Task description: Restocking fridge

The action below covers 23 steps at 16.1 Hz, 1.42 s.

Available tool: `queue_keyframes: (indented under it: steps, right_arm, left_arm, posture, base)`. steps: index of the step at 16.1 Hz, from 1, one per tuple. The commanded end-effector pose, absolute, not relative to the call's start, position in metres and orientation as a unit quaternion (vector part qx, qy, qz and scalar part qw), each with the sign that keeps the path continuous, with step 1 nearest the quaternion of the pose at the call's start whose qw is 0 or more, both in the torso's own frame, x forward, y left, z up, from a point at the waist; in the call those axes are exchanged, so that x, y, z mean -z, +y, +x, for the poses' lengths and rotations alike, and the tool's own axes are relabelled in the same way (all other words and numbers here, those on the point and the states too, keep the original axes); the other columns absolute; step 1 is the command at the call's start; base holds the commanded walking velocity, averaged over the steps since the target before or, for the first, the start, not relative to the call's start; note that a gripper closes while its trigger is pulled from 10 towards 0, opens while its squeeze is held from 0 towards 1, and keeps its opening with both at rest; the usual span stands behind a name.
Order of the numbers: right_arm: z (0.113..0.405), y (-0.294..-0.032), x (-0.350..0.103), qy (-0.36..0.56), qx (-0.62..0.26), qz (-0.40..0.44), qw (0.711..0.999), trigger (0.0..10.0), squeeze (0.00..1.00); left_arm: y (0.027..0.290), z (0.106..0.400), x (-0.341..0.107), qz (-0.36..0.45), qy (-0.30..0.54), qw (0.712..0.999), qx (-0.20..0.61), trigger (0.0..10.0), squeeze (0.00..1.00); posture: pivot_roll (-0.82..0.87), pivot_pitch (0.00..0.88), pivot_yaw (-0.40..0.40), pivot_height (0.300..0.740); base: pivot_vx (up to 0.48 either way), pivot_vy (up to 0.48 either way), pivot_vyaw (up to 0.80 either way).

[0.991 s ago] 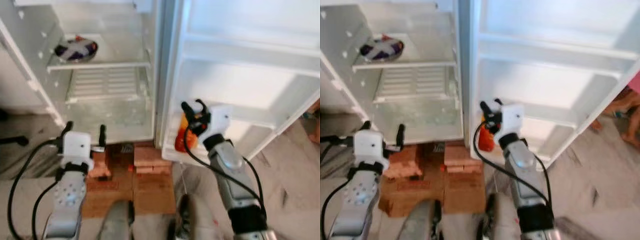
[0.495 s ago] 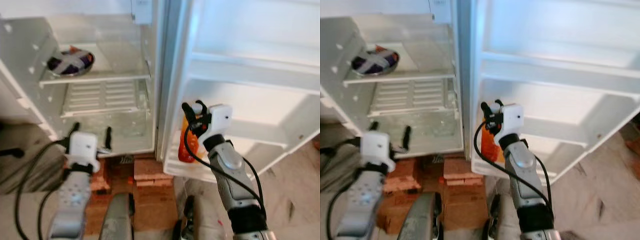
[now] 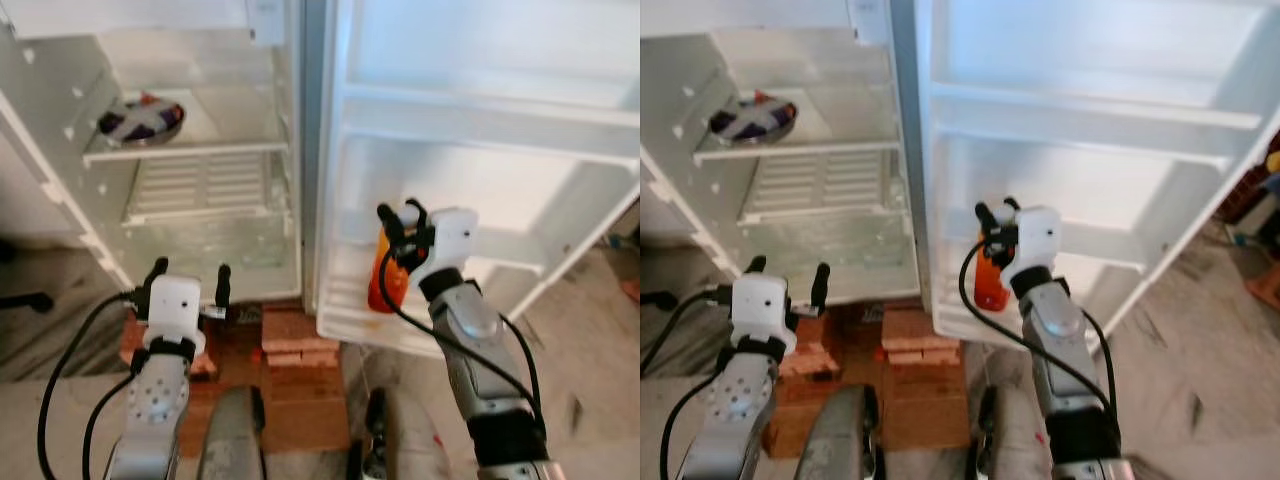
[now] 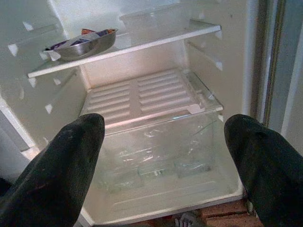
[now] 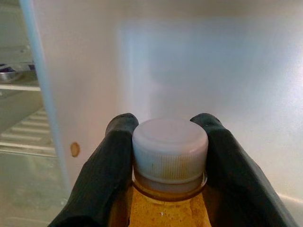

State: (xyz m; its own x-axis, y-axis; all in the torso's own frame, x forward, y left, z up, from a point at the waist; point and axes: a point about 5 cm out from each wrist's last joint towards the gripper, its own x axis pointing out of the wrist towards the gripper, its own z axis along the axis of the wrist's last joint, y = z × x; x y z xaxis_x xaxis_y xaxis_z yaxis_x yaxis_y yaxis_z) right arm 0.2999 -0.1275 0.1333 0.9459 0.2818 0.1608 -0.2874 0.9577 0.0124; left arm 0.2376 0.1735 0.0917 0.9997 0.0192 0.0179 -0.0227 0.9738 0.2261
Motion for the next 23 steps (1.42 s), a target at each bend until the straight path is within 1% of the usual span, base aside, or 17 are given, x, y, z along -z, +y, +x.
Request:
queue_keyframes:
  steps: [1, 8, 10, 12, 14, 17, 18, 19, 21, 23]
  right_arm:
    - [0.301, -0.127, -0.139, -0.094, -0.143, 0.021, 0.985, 10.0, 0.0]
    - [0.304, -0.123, -0.141, -0.099, -0.152, 0.02, 0.983, 10.0, 0.0]
    - [0.302, -0.118, -0.142, -0.106, -0.159, 0.018, 0.981, 10.0, 0.0]
    - [0.301, -0.105, -0.141, -0.112, -0.189, 0.006, 0.976, 10.0, 0.0]
    - [0.306, -0.095, -0.146, -0.132, -0.212, -0.014, 0.968, 10.0, 0.0]
    - [0.318, -0.089, -0.152, -0.14, -0.225, -0.013, 0.964, 10.0, 0.0]
    - [0.322, -0.087, -0.153, -0.142, -0.225, -0.009, 0.964, 10.0, 0.0]
    - [0.323, -0.08, -0.158, -0.158, -0.235, -0.004, 0.959, 10.0, 0.0]
    - [0.324, -0.073, -0.162, -0.172, -0.242, -0.018, 0.955, 10.0, 0.0]
    - [0.327, -0.068, -0.169, -0.191, -0.241, -0.016, 0.951, 10.0, 0.0]
  left_arm:
    - [0.175, 0.239, -0.095, 0.119, -0.013, 0.993, -0.011, 10.0, 0.0]
    - [0.174, 0.241, -0.097, 0.114, -0.022, 0.993, -0.024, 10.0, 0.0]
    - [0.175, 0.239, -0.098, 0.114, -0.023, 0.993, -0.025, 10.0, 0.0]
    - [0.174, 0.239, -0.098, 0.121, -0.022, 0.992, -0.018, 10.0, 0.0]
    - [0.175, 0.24, -0.102, 0.129, -0.027, 0.991, -0.014, 10.0, 0.0]
    - [0.184, 0.233, -0.108, 0.138, -0.027, 0.989, -0.035, 10.0, 0.0]
    - [0.187, 0.228, -0.107, 0.14, -0.024, 0.989, -0.038, 10.0, 0.0]
    - [0.189, 0.222, -0.105, 0.144, -0.019, 0.989, -0.042, 10.0, 0.0]
    - [0.189, 0.216, -0.106, 0.145, -0.016, 0.988, -0.044, 10.0, 0.0]
    - [0.187, 0.214, -0.105, 0.145, -0.013, 0.988, -0.042, 10.0, 0.0]
  posture:
    - [0.15, 0.094, -0.021, 0.605]
    - [0.15, 0.09, -0.025, 0.526]
    - [0.15, 0.096, -0.014, 0.526]
    - [0.15, 0.123, 0.001, 0.526]
    - [0.17, 0.148, -0.003, 0.526]
    - [0.22, 0.196, -0.011, 0.526]
    - [0.23, 0.204, -0.018, 0.521]
    - [0.23, 0.211, -0.021, 0.506]
    - [0.24, 0.222, -0.022, 0.481]
    - [0.25, 0.226, -0.02, 0.476]
  base:
    - [0.0, 0.0, 0.0]
    - [0.0, 0.0, 0.0]
    - [0.0, 0.0, 0.0]
    - [0.0, 0.0, 0.0]
    - [0.0, 0.0, 0.0]
    - [0.0, 0.0, 0.0]
    - [0.0, 0.0, 0.0]
    - [0.0, 0.0, 0.0]
    - [0.0, 0.0, 0.0]
    - [0.0, 0.0, 0.0]
